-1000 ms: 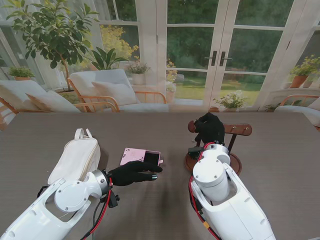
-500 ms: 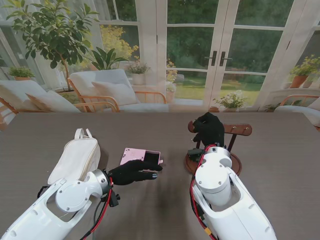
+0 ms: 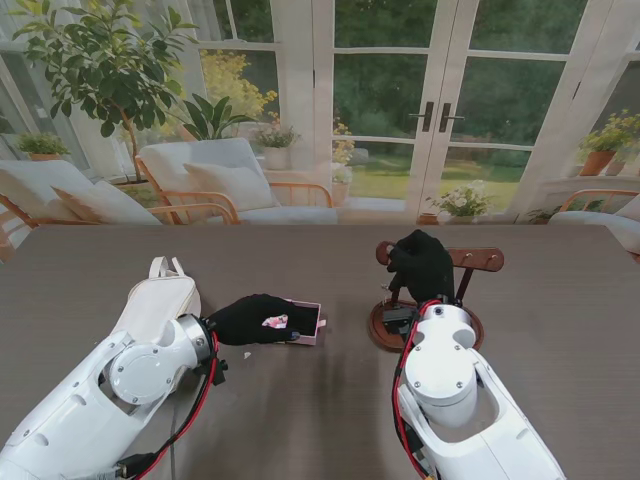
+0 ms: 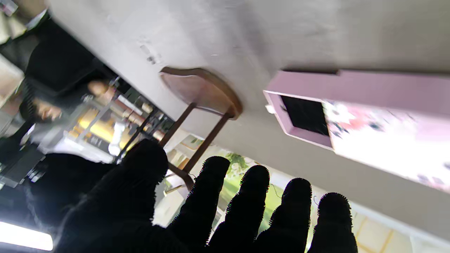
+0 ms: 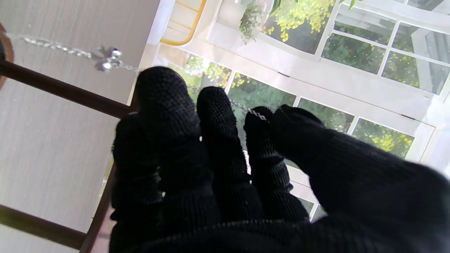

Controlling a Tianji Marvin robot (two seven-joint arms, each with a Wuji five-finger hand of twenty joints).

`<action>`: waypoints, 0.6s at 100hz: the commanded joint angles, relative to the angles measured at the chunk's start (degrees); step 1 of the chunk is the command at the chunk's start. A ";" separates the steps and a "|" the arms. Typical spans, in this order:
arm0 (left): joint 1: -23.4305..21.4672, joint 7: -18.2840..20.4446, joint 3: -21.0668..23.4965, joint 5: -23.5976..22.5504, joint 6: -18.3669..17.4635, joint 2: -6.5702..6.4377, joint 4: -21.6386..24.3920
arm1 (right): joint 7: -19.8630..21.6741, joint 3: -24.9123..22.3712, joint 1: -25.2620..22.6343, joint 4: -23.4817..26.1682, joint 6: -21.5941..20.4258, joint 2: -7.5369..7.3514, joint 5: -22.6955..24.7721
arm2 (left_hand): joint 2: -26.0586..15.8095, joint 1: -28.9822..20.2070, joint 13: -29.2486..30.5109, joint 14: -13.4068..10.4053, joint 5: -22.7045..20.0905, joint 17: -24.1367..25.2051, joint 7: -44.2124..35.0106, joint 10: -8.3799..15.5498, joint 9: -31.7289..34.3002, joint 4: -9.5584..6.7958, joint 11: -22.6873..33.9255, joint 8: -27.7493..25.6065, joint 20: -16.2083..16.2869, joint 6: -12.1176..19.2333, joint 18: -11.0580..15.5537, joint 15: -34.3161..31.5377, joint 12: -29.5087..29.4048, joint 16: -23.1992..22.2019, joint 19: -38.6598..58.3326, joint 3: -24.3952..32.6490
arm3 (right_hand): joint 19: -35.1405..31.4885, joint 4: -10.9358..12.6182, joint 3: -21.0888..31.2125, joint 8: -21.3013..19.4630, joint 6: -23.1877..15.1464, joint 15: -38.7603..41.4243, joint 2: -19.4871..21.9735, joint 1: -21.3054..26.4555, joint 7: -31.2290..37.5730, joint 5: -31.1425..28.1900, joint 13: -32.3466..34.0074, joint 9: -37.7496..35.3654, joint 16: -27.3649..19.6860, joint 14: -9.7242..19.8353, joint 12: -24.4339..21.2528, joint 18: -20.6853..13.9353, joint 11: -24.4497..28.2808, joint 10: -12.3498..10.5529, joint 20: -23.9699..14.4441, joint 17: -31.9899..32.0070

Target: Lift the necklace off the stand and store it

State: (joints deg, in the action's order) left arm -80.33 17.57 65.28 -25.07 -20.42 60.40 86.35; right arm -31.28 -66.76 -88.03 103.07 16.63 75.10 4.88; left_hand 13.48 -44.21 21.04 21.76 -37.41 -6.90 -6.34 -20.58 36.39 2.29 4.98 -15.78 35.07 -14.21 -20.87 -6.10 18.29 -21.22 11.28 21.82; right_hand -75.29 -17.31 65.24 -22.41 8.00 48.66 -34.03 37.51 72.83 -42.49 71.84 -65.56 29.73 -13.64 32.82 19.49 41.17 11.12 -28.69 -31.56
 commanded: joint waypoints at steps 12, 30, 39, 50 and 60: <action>3.38 -0.59 0.62 -9.04 -3.69 -1.31 -3.37 | 1.67 0.01 -1.98 2.01 -1.16 -0.32 -0.59 | 5.55 5.15 -4.26 -3.54 5.58 2.90 1.01 2.66 -5.32 0.00 -0.86 -0.10 0.61 0.51 4.53 0.09 0.28 0.22 -0.15 4.90 | -3.25 -1.22 5.06 -0.33 -1.05 0.79 0.14 1.34 0.38 0.38 2.44 -1.33 -0.11 0.16 0.86 0.81 0.72 0.84 0.91 -11.29; 7.57 -0.45 -1.97 -16.32 -5.95 -2.13 -7.23 | 2.28 -0.12 -3.03 2.87 -1.89 -0.60 -0.74 | 9.75 9.81 -11.09 -6.99 13.94 8.01 3.01 3.05 -15.12 0.68 -1.96 0.08 -1.53 -3.70 8.82 2.17 -0.20 1.48 -2.96 8.39 | -3.25 -1.20 5.02 -0.34 -1.05 0.82 0.15 1.38 0.37 0.38 2.45 -1.34 -0.09 0.16 0.87 0.81 0.70 0.92 0.91 -11.29; 10.16 -0.46 -4.13 -19.84 -6.82 -2.52 -9.45 | 2.63 -0.26 -3.39 3.16 -2.07 -0.72 -0.90 | 10.88 11.68 -13.84 -8.74 17.31 9.84 3.49 3.37 -19.86 1.03 -2.89 -0.44 -2.70 -5.95 10.85 3.03 -0.56 1.98 -4.08 8.85 | -3.25 -1.18 5.01 -0.33 -1.02 0.81 0.16 1.44 0.35 0.38 2.47 -1.31 -0.09 0.12 0.87 0.81 0.68 0.95 0.91 -11.29; 13.28 -0.42 -6.93 -23.03 -7.29 -2.96 -11.91 | 3.04 -0.45 -3.74 3.42 -2.34 -0.85 -1.26 | 11.94 12.60 -15.82 -10.01 19.07 11.01 3.07 3.87 -22.59 1.66 -3.16 -1.76 -4.59 -8.15 13.01 3.73 -0.68 2.68 -5.52 7.51 | -3.23 -1.20 4.95 -0.33 -0.97 0.78 0.19 1.38 0.32 0.37 2.42 -1.29 -0.09 0.11 0.88 0.82 0.68 0.93 0.91 -11.26; 16.08 -0.36 -9.70 -24.62 -7.46 -3.19 -14.29 | 3.39 -0.61 -3.93 3.52 -2.56 -0.96 -1.35 | 12.75 12.77 -16.88 -10.42 20.37 10.71 3.44 3.96 -24.14 1.99 -3.50 -2.49 -7.50 -9.25 14.14 4.19 -1.16 3.58 -7.14 6.96 | -3.23 -1.18 4.97 -0.32 -0.94 0.84 0.15 1.42 0.30 0.36 2.45 -1.32 -0.06 0.10 0.88 0.82 0.69 0.93 0.91 -11.26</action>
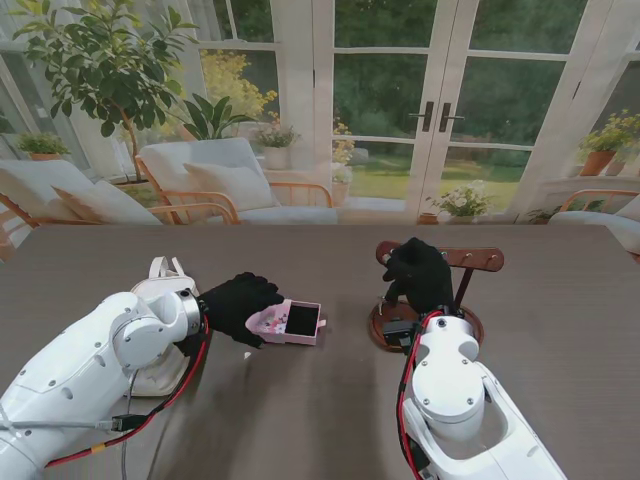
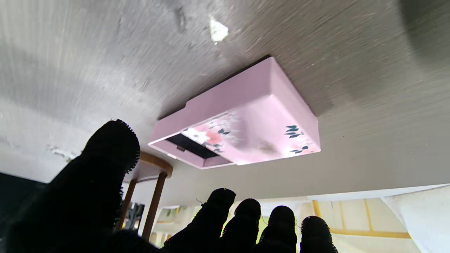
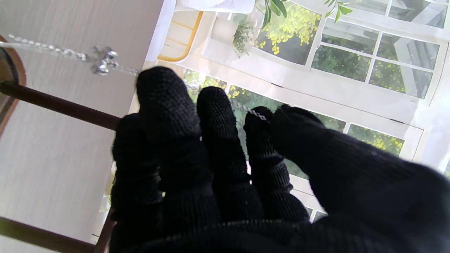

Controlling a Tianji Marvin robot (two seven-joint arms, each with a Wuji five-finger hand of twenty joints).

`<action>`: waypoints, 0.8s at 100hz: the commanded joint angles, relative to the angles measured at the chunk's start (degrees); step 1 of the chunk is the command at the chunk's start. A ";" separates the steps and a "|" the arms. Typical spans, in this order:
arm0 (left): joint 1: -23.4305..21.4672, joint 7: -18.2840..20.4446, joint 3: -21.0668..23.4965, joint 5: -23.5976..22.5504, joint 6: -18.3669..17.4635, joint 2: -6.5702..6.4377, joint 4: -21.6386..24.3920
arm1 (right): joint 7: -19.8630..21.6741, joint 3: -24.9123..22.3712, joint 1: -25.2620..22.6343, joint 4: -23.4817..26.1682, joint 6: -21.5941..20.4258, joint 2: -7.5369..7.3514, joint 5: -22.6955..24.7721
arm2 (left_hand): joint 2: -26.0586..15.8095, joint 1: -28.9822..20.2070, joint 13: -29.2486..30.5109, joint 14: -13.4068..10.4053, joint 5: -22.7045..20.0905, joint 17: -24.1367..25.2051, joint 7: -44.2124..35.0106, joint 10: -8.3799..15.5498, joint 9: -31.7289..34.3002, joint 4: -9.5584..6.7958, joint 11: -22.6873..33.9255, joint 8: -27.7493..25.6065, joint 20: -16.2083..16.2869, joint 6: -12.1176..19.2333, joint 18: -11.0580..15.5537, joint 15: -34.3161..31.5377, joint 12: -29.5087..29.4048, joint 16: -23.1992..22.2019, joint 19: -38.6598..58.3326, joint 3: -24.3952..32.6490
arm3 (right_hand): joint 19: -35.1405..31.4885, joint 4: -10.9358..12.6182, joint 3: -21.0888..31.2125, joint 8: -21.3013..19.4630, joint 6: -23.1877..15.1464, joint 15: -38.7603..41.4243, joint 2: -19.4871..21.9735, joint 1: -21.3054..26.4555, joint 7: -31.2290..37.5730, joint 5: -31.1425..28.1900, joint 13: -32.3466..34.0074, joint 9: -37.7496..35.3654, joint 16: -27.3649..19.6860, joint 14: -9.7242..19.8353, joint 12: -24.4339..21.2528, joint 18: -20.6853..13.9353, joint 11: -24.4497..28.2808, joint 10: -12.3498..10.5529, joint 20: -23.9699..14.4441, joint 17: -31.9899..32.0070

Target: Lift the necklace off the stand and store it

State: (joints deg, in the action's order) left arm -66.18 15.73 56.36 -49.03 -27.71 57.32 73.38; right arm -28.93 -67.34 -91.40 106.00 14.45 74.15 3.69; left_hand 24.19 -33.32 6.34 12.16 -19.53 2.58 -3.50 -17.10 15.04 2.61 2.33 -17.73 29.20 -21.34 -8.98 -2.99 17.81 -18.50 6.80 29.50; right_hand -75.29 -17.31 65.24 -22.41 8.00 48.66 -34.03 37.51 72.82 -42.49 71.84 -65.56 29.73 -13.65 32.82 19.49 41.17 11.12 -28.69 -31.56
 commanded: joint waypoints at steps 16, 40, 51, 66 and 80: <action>5.71 0.63 -4.98 -1.84 0.45 -0.16 -5.04 | 1.22 -0.25 -0.80 0.77 -0.53 -0.06 -0.48 | 1.99 2.53 -3.84 -0.42 6.11 0.73 1.85 -0.58 -5.15 2.16 -1.21 -0.75 -5.60 -4.25 3.04 1.45 -1.06 1.58 -4.40 -2.20 | -3.23 -1.17 4.97 -0.33 -0.87 0.82 0.19 1.46 0.25 0.33 2.42 -1.31 -0.07 0.12 0.90 0.82 0.69 0.90 0.91 -11.26; 10.99 -1.45 -12.09 -0.81 2.33 0.27 -10.90 | 1.53 -0.60 -1.17 0.88 -0.50 -0.12 -1.03 | 2.15 3.76 -4.95 0.83 7.71 0.41 2.22 -1.91 -6.80 3.13 -1.26 -0.79 -8.10 -6.07 3.08 1.41 -1.02 1.72 -5.19 -3.75 | -3.21 -1.17 4.96 -0.36 -0.87 0.83 0.14 1.46 0.23 0.33 2.44 -1.36 -0.07 0.03 0.91 0.82 0.69 1.03 0.92 -11.22; 13.34 -3.01 -15.58 0.09 2.69 0.64 -13.79 | 1.66 -0.77 -1.20 0.91 -0.36 -0.15 -1.16 | 2.11 3.96 -5.16 1.02 8.34 0.38 2.47 -2.22 -7.20 3.30 -1.26 -0.69 -8.74 -6.48 3.05 1.32 -0.97 1.67 -5.25 -4.00 | -3.18 -1.15 4.98 -0.36 -0.82 0.80 0.16 1.49 0.20 0.32 2.42 -1.34 -0.08 0.05 0.89 0.86 0.65 1.07 0.92 -11.16; 16.81 -5.65 -20.68 2.27 2.30 1.54 -17.93 | 1.91 -0.99 -1.15 0.94 -0.22 -0.20 -1.26 | 2.06 4.09 -5.19 1.11 8.70 0.34 2.64 -2.22 -7.57 3.39 -1.23 -0.55 -9.34 -6.55 3.10 1.11 -0.81 1.54 -5.16 -4.05 | -3.17 -1.17 4.99 -0.36 -0.70 0.85 0.13 1.45 0.13 0.29 2.44 -1.27 -0.06 0.09 0.90 0.86 0.61 1.02 0.91 -11.16; 20.06 -7.81 -25.86 4.06 1.61 2.49 -21.53 | 2.16 -1.16 -1.13 0.97 -0.15 -0.25 -1.49 | 1.97 4.10 -4.99 1.15 8.67 0.27 2.65 -2.30 -7.39 3.35 -1.05 -0.47 -9.61 -6.50 3.06 0.87 -0.60 1.38 -4.90 -4.07 | -3.17 -1.16 4.99 -0.39 -0.70 0.93 0.11 1.48 0.11 0.28 2.44 -1.32 -0.02 -0.04 0.92 0.86 0.64 0.99 0.90 -11.16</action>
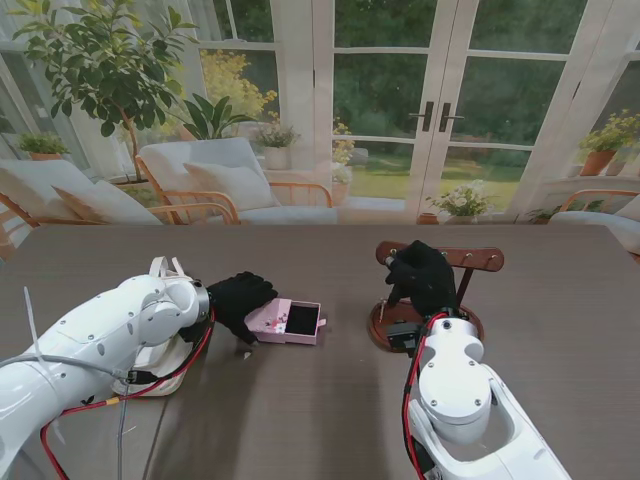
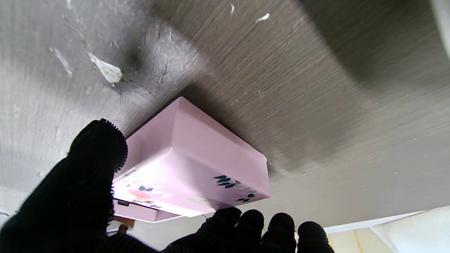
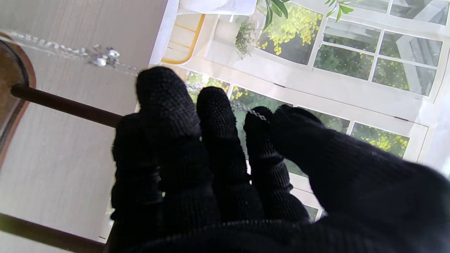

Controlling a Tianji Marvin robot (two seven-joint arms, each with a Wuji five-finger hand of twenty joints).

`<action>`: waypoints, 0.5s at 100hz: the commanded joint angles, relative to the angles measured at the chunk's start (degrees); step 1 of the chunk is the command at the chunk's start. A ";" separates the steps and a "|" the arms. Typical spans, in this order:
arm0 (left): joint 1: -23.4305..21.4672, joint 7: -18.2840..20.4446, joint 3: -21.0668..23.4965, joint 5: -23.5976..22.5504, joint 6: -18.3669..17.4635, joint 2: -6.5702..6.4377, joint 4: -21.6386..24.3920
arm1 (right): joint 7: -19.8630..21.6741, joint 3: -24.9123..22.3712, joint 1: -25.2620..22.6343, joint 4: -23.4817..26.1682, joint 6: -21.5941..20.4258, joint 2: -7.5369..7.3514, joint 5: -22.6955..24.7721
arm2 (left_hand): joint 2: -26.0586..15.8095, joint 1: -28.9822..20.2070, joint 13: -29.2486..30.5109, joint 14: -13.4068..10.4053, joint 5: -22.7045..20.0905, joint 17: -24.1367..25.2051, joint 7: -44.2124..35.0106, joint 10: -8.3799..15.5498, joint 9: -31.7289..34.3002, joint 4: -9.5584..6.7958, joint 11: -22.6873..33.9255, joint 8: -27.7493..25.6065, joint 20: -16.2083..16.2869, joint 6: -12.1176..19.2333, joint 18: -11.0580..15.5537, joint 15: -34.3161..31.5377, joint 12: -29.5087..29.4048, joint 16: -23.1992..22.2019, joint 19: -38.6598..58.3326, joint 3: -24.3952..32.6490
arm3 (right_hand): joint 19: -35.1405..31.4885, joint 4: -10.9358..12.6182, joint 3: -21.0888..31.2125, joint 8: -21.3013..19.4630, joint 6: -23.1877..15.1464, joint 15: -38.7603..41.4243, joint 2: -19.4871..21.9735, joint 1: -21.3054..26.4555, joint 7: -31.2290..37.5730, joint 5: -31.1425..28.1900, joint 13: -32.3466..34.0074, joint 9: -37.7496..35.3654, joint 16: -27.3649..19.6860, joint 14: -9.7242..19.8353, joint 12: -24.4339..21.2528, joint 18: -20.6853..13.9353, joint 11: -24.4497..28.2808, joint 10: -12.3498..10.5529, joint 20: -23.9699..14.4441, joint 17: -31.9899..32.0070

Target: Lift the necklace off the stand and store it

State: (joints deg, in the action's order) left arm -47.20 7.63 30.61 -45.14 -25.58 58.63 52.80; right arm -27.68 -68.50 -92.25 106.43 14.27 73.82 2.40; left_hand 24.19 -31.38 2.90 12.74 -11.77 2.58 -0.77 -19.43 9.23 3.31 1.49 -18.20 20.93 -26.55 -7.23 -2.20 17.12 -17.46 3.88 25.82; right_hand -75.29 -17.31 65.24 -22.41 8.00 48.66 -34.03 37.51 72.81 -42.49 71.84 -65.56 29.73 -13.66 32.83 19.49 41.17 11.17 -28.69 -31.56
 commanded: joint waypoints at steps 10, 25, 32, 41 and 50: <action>2.94 -1.52 -3.53 1.57 -0.71 2.12 -3.55 | 1.07 -0.12 -0.27 0.53 0.13 0.05 -0.35 | 1.87 2.00 -1.47 0.59 1.12 0.31 -0.01 0.00 -1.52 2.54 -0.12 0.07 -1.34 -1.24 1.31 -0.11 0.28 0.19 -1.67 -0.26 | -3.13 -1.17 4.99 -0.40 -0.70 0.90 0.09 1.46 0.12 0.27 2.45 -1.32 -0.03 0.09 0.91 0.94 0.63 0.93 0.90 -11.10; 4.85 -4.33 -7.59 2.40 -1.02 3.28 -6.43 | 1.24 -0.30 -0.27 0.57 0.24 0.02 -0.51 | 1.51 2.21 -0.58 0.59 1.09 0.30 -0.32 0.33 -0.78 2.42 0.44 -0.14 -0.84 -1.15 1.27 -0.88 0.96 -0.38 -0.81 -0.37 | -3.13 -1.17 4.97 -0.41 -0.70 0.87 0.09 1.50 0.11 0.27 2.48 -1.32 -0.05 -0.08 0.91 0.95 0.62 0.94 0.89 -11.10; 5.11 -4.75 -8.16 2.39 -1.07 3.44 -6.72 | 1.32 -0.35 -0.22 0.54 0.28 0.00 -0.50 | 1.02 2.12 -0.36 0.34 2.45 0.84 -0.58 0.94 -1.12 2.18 0.47 -0.86 0.38 -0.14 1.34 -1.23 2.05 -1.13 0.38 -0.58 | -3.13 -1.16 4.98 -0.42 -0.70 0.88 0.10 1.50 0.11 0.27 2.46 -1.34 -0.05 0.12 0.91 0.95 0.62 1.01 0.89 -11.10; 5.27 -5.72 -8.52 2.22 -1.34 3.64 -7.20 | 1.32 -0.39 -0.19 0.56 0.34 0.02 -0.63 | 0.33 1.65 -0.85 -0.73 3.96 0.79 -1.32 1.81 -1.82 1.94 0.91 -2.51 0.50 2.21 1.63 -1.14 3.41 -1.52 0.31 -1.22 | -3.12 -1.15 4.98 -0.42 -0.70 0.88 0.12 1.53 0.10 0.27 2.43 -1.33 -0.04 0.01 0.91 0.95 0.60 0.97 0.88 -11.10; 5.86 -6.57 -9.71 2.33 -1.67 4.00 -8.13 | 1.31 -0.40 -0.20 0.64 0.36 0.05 -0.90 | 0.19 0.87 -0.67 -1.01 4.30 0.70 -2.29 2.15 -1.90 1.46 0.88 -5.93 0.60 3.32 1.72 -1.17 4.78 -2.06 0.28 -1.83 | -3.12 -1.15 4.98 -0.42 -0.70 0.87 0.09 1.53 0.10 0.27 2.44 -1.34 -0.05 -0.01 0.90 0.95 0.59 1.05 0.88 -11.10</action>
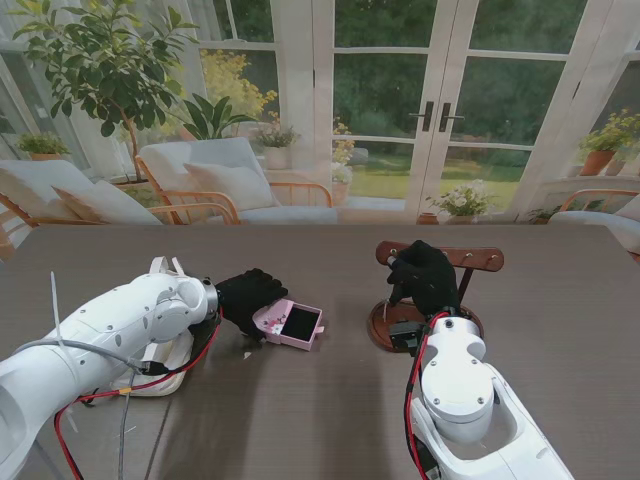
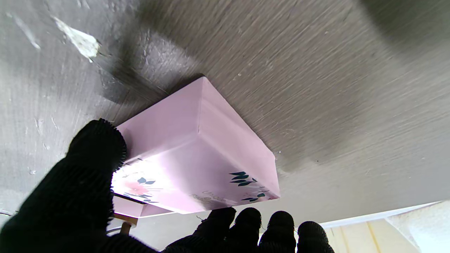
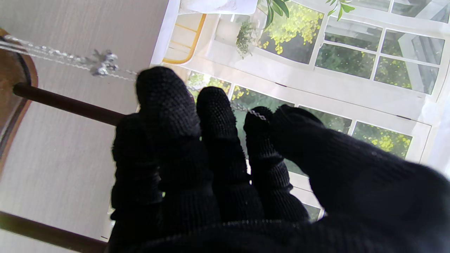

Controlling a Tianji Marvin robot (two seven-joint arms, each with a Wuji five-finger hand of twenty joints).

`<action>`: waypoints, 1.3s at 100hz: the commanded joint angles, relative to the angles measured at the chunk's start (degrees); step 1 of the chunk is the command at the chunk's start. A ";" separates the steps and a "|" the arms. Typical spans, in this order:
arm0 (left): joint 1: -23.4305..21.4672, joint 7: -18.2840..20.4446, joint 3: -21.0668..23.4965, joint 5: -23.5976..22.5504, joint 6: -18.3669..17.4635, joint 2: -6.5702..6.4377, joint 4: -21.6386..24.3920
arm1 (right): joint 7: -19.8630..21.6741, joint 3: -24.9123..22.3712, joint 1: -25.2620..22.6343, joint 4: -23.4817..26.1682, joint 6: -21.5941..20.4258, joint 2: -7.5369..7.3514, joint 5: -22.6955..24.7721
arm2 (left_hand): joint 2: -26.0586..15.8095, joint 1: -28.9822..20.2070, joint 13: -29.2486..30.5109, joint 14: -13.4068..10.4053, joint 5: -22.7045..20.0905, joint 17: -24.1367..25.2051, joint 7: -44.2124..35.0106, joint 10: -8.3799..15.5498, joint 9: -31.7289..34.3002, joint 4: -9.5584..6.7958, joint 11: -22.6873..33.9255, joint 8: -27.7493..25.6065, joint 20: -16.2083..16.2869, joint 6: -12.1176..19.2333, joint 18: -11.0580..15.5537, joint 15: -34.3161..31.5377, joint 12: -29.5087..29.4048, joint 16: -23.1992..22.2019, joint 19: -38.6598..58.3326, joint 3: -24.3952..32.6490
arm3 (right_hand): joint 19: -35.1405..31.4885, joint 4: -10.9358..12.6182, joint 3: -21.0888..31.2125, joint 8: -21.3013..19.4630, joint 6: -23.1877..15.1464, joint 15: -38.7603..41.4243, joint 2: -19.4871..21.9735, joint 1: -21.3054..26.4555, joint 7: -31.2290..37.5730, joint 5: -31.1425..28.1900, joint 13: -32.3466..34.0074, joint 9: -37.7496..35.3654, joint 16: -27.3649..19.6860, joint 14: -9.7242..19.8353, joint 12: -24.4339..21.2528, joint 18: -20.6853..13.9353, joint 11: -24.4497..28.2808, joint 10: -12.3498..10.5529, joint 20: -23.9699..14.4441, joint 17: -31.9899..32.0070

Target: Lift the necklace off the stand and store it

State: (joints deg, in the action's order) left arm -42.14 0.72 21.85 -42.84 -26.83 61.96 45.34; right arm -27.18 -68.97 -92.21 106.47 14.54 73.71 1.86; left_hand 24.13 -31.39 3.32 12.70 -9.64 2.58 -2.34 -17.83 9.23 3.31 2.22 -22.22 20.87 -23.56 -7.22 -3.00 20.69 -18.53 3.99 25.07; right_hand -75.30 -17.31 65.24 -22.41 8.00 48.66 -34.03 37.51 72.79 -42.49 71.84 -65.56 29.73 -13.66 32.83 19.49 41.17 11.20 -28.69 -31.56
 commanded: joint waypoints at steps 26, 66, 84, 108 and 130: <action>3.36 -2.76 -7.83 2.21 -1.26 3.26 -6.42 | 0.60 0.12 -0.25 0.54 -0.02 0.25 -0.75 | 2.52 0.84 2.71 -0.05 -2.31 0.76 -2.69 1.25 2.38 1.45 3.17 -5.13 7.94 0.47 1.62 -4.35 7.02 -6.38 4.11 5.18 | -3.11 -1.15 4.98 -0.42 -0.70 0.89 0.07 1.50 0.12 0.27 2.45 -1.34 -0.04 0.03 0.92 0.95 0.59 0.96 0.87 -11.10; 4.14 -13.96 -15.58 3.69 -4.59 9.16 -17.67 | 0.38 0.07 -0.61 0.52 -0.18 0.32 -1.22 | 5.67 -3.92 7.18 0.86 -6.90 -3.47 -43.85 5.00 7.83 2.57 26.31 -31.73 23.54 6.57 0.66 -31.05 36.07 -24.38 19.13 23.84 | -3.11 -1.15 4.97 -0.43 -0.70 0.90 0.06 1.51 0.11 0.27 2.44 -1.32 -0.04 0.06 0.95 0.95 0.59 0.95 0.86 -11.10; 3.63 -20.79 -18.41 3.33 -5.39 11.21 -21.83 | 0.22 0.19 -0.90 0.68 -0.45 0.36 -1.58 | 7.79 -12.62 12.31 1.44 -12.38 -0.69 -63.92 6.30 13.86 7.24 33.56 -31.95 19.29 9.59 0.31 -39.15 39.78 -26.39 42.69 21.13 | -3.11 -1.15 5.03 -0.42 -0.65 0.96 0.01 1.53 -0.01 0.12 2.44 -1.32 -0.02 -0.03 0.95 0.95 0.59 1.04 0.85 -11.10; 2.81 -22.03 -18.49 4.63 -7.43 12.34 -24.21 | 0.23 0.31 -1.15 0.95 -0.67 0.34 -1.66 | 1.94 -21.29 16.43 1.25 -20.74 -2.07 -73.74 7.98 21.27 6.33 34.74 -27.53 16.12 15.62 1.05 -43.13 51.53 -27.59 49.54 11.64 | -3.15 -1.15 5.05 -0.48 -0.65 1.04 0.00 1.50 -0.05 0.11 2.46 -1.39 0.00 0.10 0.95 0.82 0.62 1.04 0.83 -11.12; 2.64 -22.74 -18.00 5.69 -11.16 12.89 -25.97 | 0.36 0.52 -1.19 1.17 -0.71 0.31 -1.65 | 2.34 -21.66 20.96 0.58 -22.14 -5.40 -74.09 9.27 29.35 6.36 33.24 -27.16 14.69 16.33 3.22 -45.80 57.11 -28.16 51.71 12.17 | -3.16 -1.14 5.01 -0.50 -0.65 1.01 0.05 1.55 -0.07 0.10 2.44 -1.34 -0.02 0.01 0.94 0.81 0.60 1.03 0.81 -11.12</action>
State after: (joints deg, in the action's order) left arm -37.15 -24.17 4.02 -36.51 -37.40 74.33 19.26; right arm -27.61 -68.79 -93.02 106.92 14.07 73.76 0.28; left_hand 36.81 -30.74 21.57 13.64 -19.31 -1.96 -25.20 -16.17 28.05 11.96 27.66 -48.60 36.35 -23.08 -6.86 -46.56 71.99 -46.25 53.20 26.48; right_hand -75.30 -17.31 65.24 -22.41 8.00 48.67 -34.03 37.51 72.74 -42.49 71.84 -65.56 29.73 -13.67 32.84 19.49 41.17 11.23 -28.69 -31.56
